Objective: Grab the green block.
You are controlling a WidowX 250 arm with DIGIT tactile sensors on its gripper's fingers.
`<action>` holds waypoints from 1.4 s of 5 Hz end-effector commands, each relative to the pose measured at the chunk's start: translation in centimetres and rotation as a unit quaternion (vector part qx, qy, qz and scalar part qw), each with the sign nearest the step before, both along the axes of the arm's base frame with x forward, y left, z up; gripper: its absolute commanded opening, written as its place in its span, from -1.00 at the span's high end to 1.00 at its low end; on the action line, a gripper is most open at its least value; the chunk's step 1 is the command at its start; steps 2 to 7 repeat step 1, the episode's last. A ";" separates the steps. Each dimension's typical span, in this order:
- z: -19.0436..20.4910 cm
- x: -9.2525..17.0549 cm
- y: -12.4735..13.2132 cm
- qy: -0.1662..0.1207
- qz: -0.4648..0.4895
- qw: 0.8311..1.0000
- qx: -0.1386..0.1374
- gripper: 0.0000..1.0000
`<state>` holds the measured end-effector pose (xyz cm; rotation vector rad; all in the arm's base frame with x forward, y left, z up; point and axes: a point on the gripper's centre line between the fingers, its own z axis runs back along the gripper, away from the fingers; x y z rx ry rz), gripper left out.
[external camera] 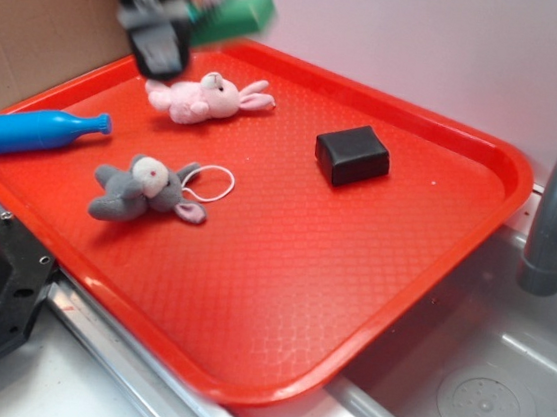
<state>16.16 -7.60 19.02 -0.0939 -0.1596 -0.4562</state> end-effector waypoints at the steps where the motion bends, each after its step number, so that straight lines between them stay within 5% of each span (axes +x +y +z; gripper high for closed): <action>1: 10.1 -2.9 0.8 -0.037 0.084 0.995 0.027 1.00; 7: 10.1 -2.9 0.8 -0.037 0.084 0.995 0.027 1.00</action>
